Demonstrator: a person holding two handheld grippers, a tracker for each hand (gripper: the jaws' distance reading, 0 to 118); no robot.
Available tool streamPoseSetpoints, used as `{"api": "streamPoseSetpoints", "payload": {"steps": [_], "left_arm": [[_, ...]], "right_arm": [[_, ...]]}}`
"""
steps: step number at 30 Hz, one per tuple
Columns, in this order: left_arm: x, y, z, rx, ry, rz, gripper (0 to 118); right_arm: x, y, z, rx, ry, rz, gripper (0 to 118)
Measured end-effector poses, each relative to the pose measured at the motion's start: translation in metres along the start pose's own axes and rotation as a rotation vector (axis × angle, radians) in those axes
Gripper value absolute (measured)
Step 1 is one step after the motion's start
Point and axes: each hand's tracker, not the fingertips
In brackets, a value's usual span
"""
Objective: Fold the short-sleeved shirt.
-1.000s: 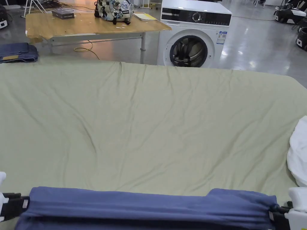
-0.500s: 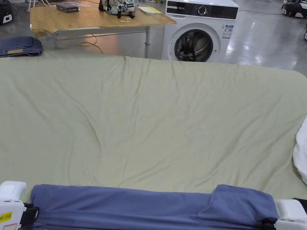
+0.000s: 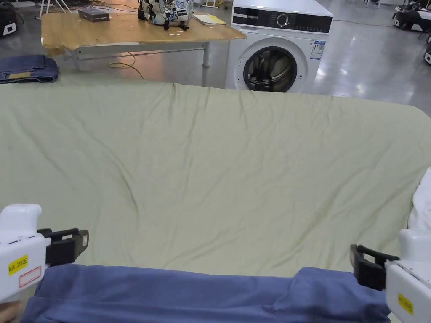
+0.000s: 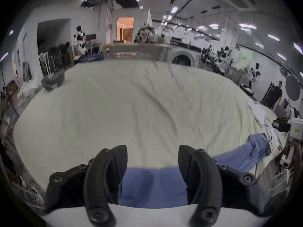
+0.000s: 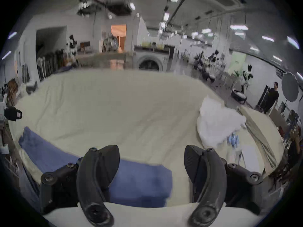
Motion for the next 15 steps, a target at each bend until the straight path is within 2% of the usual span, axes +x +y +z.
{"api": "streamPoseSetpoints", "payload": {"steps": [3, 5, 7, 8, 9, 10, 11, 15], "left_arm": [[0.019, 0.007, 0.001, 0.122, 0.054, -0.057, 64], [0.031, 0.009, 0.006, 0.217, 0.085, -0.074, 61], [0.038, 0.013, 0.010, 0.289, 0.090, -0.074, 42], [0.042, 0.015, 0.013, 0.314, 0.099, -0.074, 29], [0.046, 0.016, 0.015, 0.349, 0.126, -0.085, 12], [0.049, 0.017, 0.017, 0.373, 0.149, -0.100, 3], [0.046, 0.018, 0.014, 0.395, 0.161, -0.115, 0], [0.047, 0.019, 0.021, 0.422, 0.163, -0.108, 0]], "right_arm": [[-0.032, 0.001, 0.000, 0.156, 0.002, -0.011, 79], [-0.048, 0.002, -0.002, 0.246, 0.029, -0.034, 63], [-0.063, 0.005, -0.002, 0.296, 0.028, -0.041, 25], [-0.069, 0.007, -0.003, 0.328, 0.027, -0.045, 10], [-0.073, 0.008, -0.004, 0.359, 0.016, -0.049, 4], [-0.078, 0.010, -0.004, 0.367, 0.011, -0.051, 0], [-0.081, 0.012, -0.005, 0.371, 0.012, -0.056, 0], [-0.089, 0.017, -0.006, 0.406, 0.004, -0.098, 0]]}}
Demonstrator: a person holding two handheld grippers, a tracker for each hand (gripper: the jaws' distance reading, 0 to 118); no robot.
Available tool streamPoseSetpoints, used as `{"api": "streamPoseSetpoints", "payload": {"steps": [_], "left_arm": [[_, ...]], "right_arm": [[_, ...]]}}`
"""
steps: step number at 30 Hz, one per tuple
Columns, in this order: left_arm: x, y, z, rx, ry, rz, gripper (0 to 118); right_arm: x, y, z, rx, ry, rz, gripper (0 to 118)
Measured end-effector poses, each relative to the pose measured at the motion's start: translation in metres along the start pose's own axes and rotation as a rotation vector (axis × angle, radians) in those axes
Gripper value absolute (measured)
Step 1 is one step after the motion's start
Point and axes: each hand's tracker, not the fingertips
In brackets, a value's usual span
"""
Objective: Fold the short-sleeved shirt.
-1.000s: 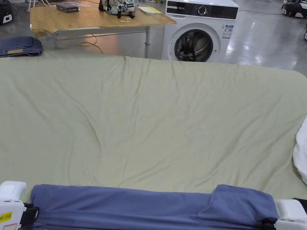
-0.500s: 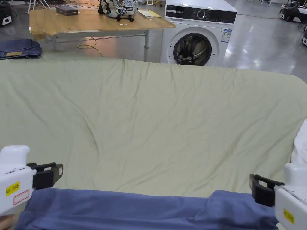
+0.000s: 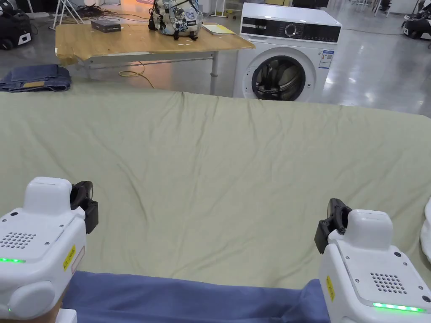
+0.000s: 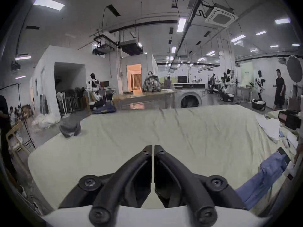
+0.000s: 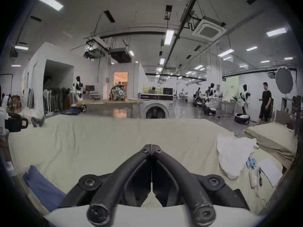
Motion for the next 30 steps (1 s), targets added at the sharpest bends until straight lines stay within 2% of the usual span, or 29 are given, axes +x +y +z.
{"api": "streamPoseSetpoints", "payload": {"steps": [4, 7, 9, 10, 12, 15, 18, 20, 21, 23, 24, 26, 30], "left_arm": [[-0.013, -0.003, 0.004, -0.018, 0.003, 0.006, 0], [-0.041, -0.011, 0.008, -0.085, -0.026, 0.089, 0], [-0.065, -0.021, 0.003, -0.214, -0.080, 0.139, 0], [-0.075, -0.026, 0.002, -0.201, -0.073, 0.155, 0], [-0.094, -0.035, 0.000, -0.354, -0.162, 0.218, 0], [-0.139, -0.057, -0.016, -0.470, -0.281, 0.366, 0], [-0.183, -0.082, -0.035, -0.568, -0.327, 0.467, 0], [-0.184, -0.086, -0.037, -0.670, -0.403, 0.533, 2], [-0.193, -0.092, -0.042, -0.713, -0.456, 0.572, 22], [-0.204, -0.105, -0.049, -0.739, -0.485, 0.633, 72], [-0.210, -0.113, -0.051, -0.758, -0.509, 0.663, 81], [-0.218, -0.125, -0.059, -0.776, -0.558, 0.746, 81], [-0.213, -0.155, -0.074, -0.878, -0.622, 0.788, 81]], "right_arm": [[-0.004, 0.001, -0.003, 0.014, -0.016, -0.017, 0], [-0.007, 0.000, -0.006, 0.017, -0.021, -0.012, 0], [-0.008, -0.001, -0.008, 0.018, -0.016, -0.009, 0], [-0.010, -0.002, -0.010, 0.010, -0.011, -0.003, 0], [-0.010, -0.004, -0.012, 0.000, -0.001, 0.007, 0], [-0.013, -0.006, -0.016, -0.023, 0.010, 0.029, 0], [-0.014, -0.010, -0.018, -0.042, 0.023, 0.041, 0], [-0.015, -0.013, -0.020, -0.052, 0.023, 0.050, 0], [-0.015, -0.014, -0.020, -0.060, 0.029, 0.053, 0], [-0.016, -0.016, -0.020, -0.067, 0.030, 0.057, 0], [-0.016, -0.016, -0.020, -0.072, 0.030, 0.061, 0], [-0.016, -0.018, -0.020, -0.080, 0.028, 0.066, 0], [-0.016, -0.019, -0.020, -0.090, 0.027, 0.068, 0]]}}
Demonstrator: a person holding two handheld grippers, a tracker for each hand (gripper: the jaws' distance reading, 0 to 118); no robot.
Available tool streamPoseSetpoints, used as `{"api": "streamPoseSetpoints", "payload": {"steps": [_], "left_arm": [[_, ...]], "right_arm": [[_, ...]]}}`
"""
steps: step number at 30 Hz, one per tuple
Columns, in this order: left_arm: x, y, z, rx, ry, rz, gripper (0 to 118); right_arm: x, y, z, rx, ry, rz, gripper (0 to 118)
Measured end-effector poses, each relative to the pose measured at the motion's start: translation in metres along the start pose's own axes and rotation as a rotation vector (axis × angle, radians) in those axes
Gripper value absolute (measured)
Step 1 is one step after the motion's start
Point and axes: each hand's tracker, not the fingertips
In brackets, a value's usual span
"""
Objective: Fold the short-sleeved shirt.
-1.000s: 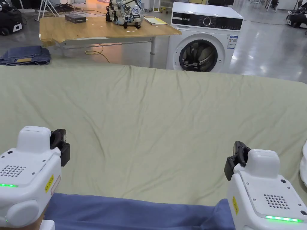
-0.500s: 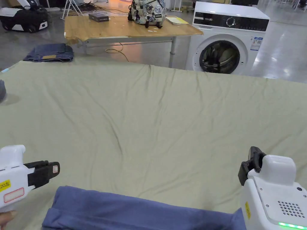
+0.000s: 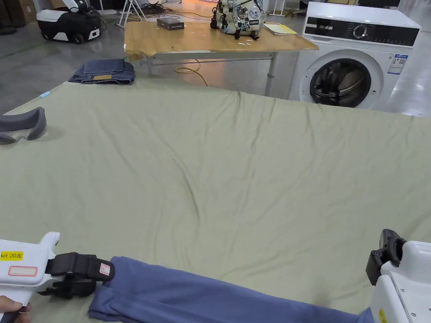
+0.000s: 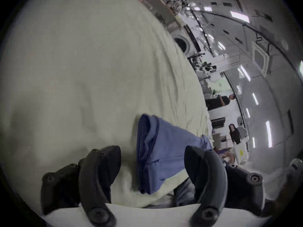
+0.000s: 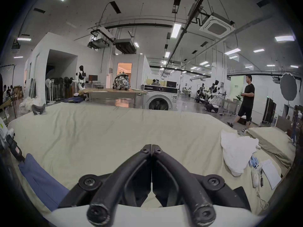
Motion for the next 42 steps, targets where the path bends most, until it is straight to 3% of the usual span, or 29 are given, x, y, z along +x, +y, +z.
{"api": "streamPoseSetpoints", "payload": {"steps": [3, 8, 10, 11, 12, 13, 15, 19, 28, 37, 42], "left_arm": [[0.002, -0.005, -0.013, 0.016, -0.121, 0.001, 81], [0.013, -0.015, -0.039, 0.035, -0.200, 0.031, 80], [0.011, -0.015, -0.050, 0.035, -0.191, 0.062, 61], [0.012, -0.015, -0.056, 0.026, -0.169, 0.078, 42], [0.012, -0.017, -0.060, 0.011, -0.096, 0.066, 13], [0.014, -0.021, -0.063, 0.021, -0.073, 0.045, 10], [0.020, -0.024, -0.059, 0.055, -0.136, 0.041, 9], [0.032, -0.025, -0.041, 0.058, -0.046, -0.015, 6], [0.076, -0.014, 0.011, 0.115, 0.012, -0.064, 6], [0.108, -0.011, 0.084, 0.202, 0.215, -0.058, 6], [0.115, -0.019, 0.074, 0.185, 0.160, -0.050, 6]], "right_arm": [[0.000, -0.001, 0.000, -0.005, -0.002, 0.010, 0], [0.000, -0.003, -0.001, -0.017, -0.003, -0.014, 0], [-0.001, -0.004, -0.002, -0.023, 0.002, -0.019, 0], [-0.002, -0.004, -0.002, -0.026, 0.003, -0.018, 0], [-0.001, -0.005, -0.002, -0.027, 0.004, -0.016, 0], [-0.001, -0.005, -0.002, -0.026, 0.004, -0.016, 0], [0.000, -0.004, -0.003, -0.025, 0.003, -0.016, 0], [0.004, -0.003, -0.004, -0.029, 0.000, -0.015, 0], [0.013, -0.003, -0.005, -0.032, -0.008, -0.017, 0], [0.010, -0.001, -0.010, -0.027, 0.016, -0.022, 0], [0.005, 0.000, -0.012, -0.023, 0.035, -0.028, 0]]}}
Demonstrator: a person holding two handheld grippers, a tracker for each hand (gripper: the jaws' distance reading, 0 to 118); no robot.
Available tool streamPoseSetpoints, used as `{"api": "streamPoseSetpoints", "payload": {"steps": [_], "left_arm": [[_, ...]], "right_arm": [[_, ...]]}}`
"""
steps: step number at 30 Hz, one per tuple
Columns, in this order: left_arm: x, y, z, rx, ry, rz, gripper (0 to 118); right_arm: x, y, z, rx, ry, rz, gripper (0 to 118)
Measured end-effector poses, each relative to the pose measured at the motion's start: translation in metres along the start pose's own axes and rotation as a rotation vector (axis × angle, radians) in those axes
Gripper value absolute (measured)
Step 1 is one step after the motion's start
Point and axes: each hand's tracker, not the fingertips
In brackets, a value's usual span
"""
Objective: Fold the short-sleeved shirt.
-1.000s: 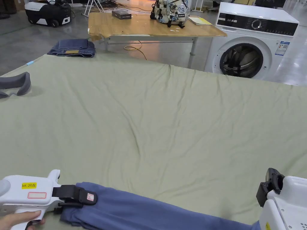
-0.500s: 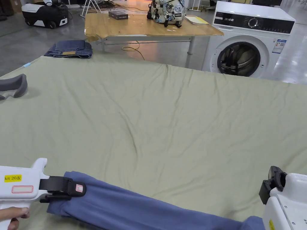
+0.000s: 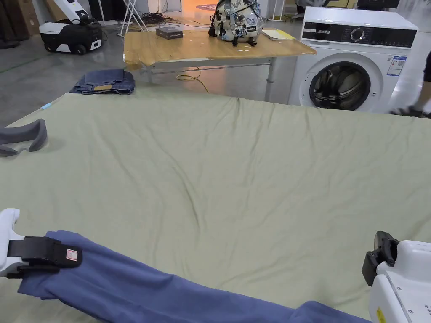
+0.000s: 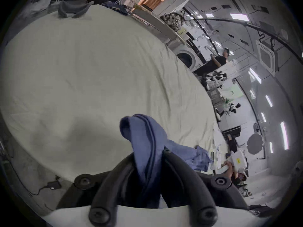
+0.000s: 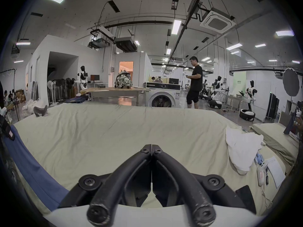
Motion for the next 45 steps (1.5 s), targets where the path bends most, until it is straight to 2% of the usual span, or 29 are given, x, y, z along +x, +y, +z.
{"api": "streamPoseSetpoints", "payload": {"steps": [8, 10, 16, 21, 27, 31, 34, 35, 36, 38, 39, 43, 44, 45], "left_arm": [[0.058, -0.023, -0.041, -0.069, -0.259, 0.027, 6], [0.074, -0.027, -0.058, -0.096, -0.264, 0.019, 6], [0.114, -0.038, -0.129, -0.203, -0.206, -0.026, 6], [0.140, -0.058, -0.190, -0.295, -0.071, -0.084, 6], [0.139, -0.075, -0.246, -0.358, 0.103, -0.147, 6], [0.139, -0.080, -0.263, -0.357, 0.133, -0.162, 6], [0.144, -0.082, -0.257, -0.354, 0.119, -0.166, 20], [0.145, -0.081, -0.255, -0.357, 0.081, -0.156, 30], [0.150, -0.082, -0.246, -0.359, 0.063, -0.150, 47], [0.156, -0.080, -0.236, -0.356, 0.053, -0.152, 63], [0.158, -0.077, -0.229, -0.348, 0.044, -0.161, 66], [0.162, -0.065, -0.200, -0.311, -0.003, -0.167, 65], [0.157, -0.056, -0.196, -0.300, -0.007, -0.182, 58], [0.157, -0.052, -0.190, -0.265, -0.014, -0.205, 40]], "right_arm": [[-0.002, 0.003, 0.004, 0.005, 0.010, 0.013, 0], [0.000, 0.002, 0.005, 0.004, 0.010, 0.017, 0], [0.009, -0.001, 0.009, -0.007, -0.009, 0.016, 0], [0.016, -0.006, 0.012, -0.024, -0.029, 0.009, 0], [0.023, -0.010, 0.013, -0.042, -0.044, 0.006, 0], [0.023, -0.012, 0.014, -0.051, -0.047, 0.003, 0], [0.022, -0.013, 0.014, -0.055, -0.045, 0.002, 0], [0.022, -0.014, 0.014, -0.056, -0.043, 0.000, 0], [0.022, -0.014, 0.014, -0.057, -0.042, 0.000, 0], [0.022, -0.015, 0.014, -0.058, -0.039, 0.001, 0], [0.022, -0.015, 0.015, -0.058, -0.039, 0.002, 0], [0.024, -0.016, 0.017, -0.057, -0.037, 0.001, 0], [0.024, -0.016, 0.017, -0.057, -0.038, 0.000, 0], [0.025, -0.016, 0.017, -0.058, -0.039, -0.002, 0]]}}
